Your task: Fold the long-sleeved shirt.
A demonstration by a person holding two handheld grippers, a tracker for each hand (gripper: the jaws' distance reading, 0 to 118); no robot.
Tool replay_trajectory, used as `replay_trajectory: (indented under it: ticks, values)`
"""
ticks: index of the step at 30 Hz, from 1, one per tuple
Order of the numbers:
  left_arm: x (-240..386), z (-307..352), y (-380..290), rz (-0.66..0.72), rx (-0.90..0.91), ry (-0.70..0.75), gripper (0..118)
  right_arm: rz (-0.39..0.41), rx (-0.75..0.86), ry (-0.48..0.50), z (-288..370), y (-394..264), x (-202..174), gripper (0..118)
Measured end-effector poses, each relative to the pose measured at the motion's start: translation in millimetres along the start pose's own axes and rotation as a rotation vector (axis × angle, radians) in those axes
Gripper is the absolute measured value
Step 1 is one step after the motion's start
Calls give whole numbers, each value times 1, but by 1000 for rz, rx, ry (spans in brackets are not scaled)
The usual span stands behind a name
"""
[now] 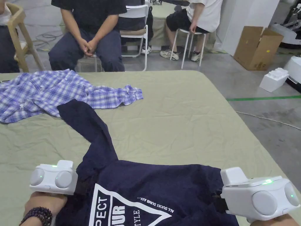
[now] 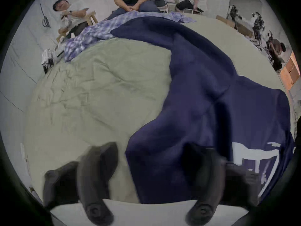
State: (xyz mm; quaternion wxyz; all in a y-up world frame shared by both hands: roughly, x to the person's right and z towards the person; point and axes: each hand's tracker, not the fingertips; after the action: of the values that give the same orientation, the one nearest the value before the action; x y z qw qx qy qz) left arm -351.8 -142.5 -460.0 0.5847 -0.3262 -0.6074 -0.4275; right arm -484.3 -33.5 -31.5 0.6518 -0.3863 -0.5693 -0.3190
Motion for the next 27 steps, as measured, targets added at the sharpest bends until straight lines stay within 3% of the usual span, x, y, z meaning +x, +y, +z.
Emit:
replay_trajectory:
  ticks: [1, 2, 3, 5, 8, 9, 10, 14, 17, 18, 19, 21, 22, 23, 24, 26, 27]
  values:
    - [0, 9, 1, -15, 8, -60, 67, -4, 3, -10, -1, 9, 6, 11]
    - [3, 18, 1, -16, 19, -71, 41, -17, 14, -21, -2, 19, 12, 22]
    - [6, 25, 1, -25, 37, -109, 5, -33, 27, -30, -4, 30, 19, 33]
    - [9, 40, -3, -45, 41, -99, 5, -79, 54, -45, -10, 53, 35, 46]
    - [7, 57, -6, -57, 82, -114, 5, -110, 52, -57, -31, 91, 58, 99]
    - [0, 64, -1, -58, 89, -118, 5, -104, 24, -66, -43, 102, 65, 107]
    - [0, 69, -1, -57, 98, -122, 5, -100, -2, -78, -54, 111, 69, 107]
    - [-2, 84, -1, -76, 119, -145, 6, -127, -177, -110, -110, 130, 81, 107]
    - [-2, 87, 0, -79, 137, -144, 6, -145, -293, -78, -149, 127, 77, 106]
    - [-2, 87, 0, -78, 135, -146, 6, -150, -324, -71, -161, 124, 74, 99]
    - [0, 86, 0, -79, 134, -145, 6, -157, -364, -74, -170, 120, 70, 83]
    - [0, 82, 1, -85, 120, -145, 6, -152, -410, -54, -185, 107, 58, 78]
    - [0, 80, 1, -88, 117, -143, 6, -116, -354, -124, -182, 106, 52, 71]
    - [0, 79, 2, -87, 112, -137, 6, -111, -372, -125, -177, 110, 49, 55]
    - [-1, 78, 3, -87, 112, -135, 6, -102, -365, -80, -171, 114, 47, 15]
    - [-5, 80, 5, -86, 114, -130, 6, -19, -350, -55, -158, 117, 41, 10]
    - [-8, 84, 6, -83, 126, -134, 6, -27, -329, -52, -147, 118, 39, 10]
